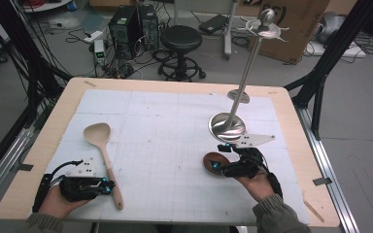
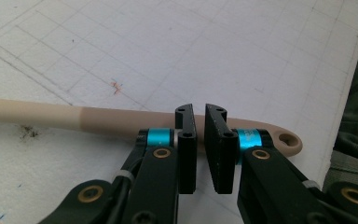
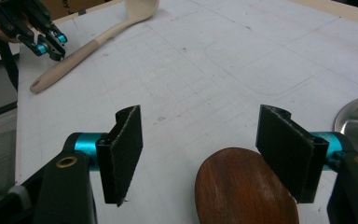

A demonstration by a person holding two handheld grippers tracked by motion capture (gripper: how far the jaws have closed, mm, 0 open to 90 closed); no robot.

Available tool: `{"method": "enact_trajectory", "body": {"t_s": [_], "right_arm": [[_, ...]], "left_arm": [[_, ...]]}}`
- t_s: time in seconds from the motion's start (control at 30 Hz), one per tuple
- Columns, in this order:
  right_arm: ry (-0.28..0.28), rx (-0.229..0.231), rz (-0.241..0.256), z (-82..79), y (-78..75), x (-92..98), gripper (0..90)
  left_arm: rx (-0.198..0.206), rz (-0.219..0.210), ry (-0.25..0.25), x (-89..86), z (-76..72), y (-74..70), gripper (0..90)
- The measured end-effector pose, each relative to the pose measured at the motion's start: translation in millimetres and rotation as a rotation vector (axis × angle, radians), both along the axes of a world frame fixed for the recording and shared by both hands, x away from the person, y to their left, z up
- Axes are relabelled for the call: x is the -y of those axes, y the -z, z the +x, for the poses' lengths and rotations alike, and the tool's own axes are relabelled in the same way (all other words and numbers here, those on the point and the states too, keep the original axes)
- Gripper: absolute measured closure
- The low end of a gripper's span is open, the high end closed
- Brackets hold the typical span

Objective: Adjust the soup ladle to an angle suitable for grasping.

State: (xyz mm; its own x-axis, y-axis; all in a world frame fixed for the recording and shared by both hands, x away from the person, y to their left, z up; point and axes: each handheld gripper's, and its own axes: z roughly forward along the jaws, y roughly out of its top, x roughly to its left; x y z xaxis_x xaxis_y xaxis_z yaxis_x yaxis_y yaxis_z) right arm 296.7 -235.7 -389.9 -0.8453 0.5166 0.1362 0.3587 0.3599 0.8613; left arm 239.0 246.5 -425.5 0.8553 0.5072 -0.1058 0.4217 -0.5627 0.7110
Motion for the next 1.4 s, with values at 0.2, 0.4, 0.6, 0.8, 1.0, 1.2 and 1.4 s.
{"method": "enact_trajectory", "body": {"t_s": [0.2,0.4,0.6,0.8,1.0,1.2,1.4], "right_arm": [[-0.001,0.004,-0.004,0.2,0.1,0.0,30.7],[-0.001,0.001,-0.004,0.2,0.5,-0.4,30.8],[-0.001,-0.002,-0.005,0.0,0.5,-0.6,30.8],[-0.001,0.0,-0.006,0.1,0.7,-0.8,30.7],[-0.004,-0.001,-0.009,0.0,1.2,-1.8,30.6],[-0.008,-0.003,-0.016,-0.2,1.7,-2.8,30.6],[-0.009,-0.005,-0.015,-0.6,1.8,-3.4,30.5]], "left_arm": [[0.003,-0.005,-0.003,0.2,0.4,-0.4,83.0],[0.007,-0.003,-0.002,0.6,1.2,-0.8,83.0],[0.011,-0.009,-0.012,-0.2,1.8,-1.6,83.0],[0.014,-0.009,-0.021,-2.4,2.4,-1.9,82.8],[0.015,-0.008,-0.022,-2.2,2.9,-1.6,82.4],[0.015,-0.011,-0.026,-3.5,2.6,-2.0,82.4],[0.009,0.001,-0.026,-4.5,2.0,0.3,81.6]]}}
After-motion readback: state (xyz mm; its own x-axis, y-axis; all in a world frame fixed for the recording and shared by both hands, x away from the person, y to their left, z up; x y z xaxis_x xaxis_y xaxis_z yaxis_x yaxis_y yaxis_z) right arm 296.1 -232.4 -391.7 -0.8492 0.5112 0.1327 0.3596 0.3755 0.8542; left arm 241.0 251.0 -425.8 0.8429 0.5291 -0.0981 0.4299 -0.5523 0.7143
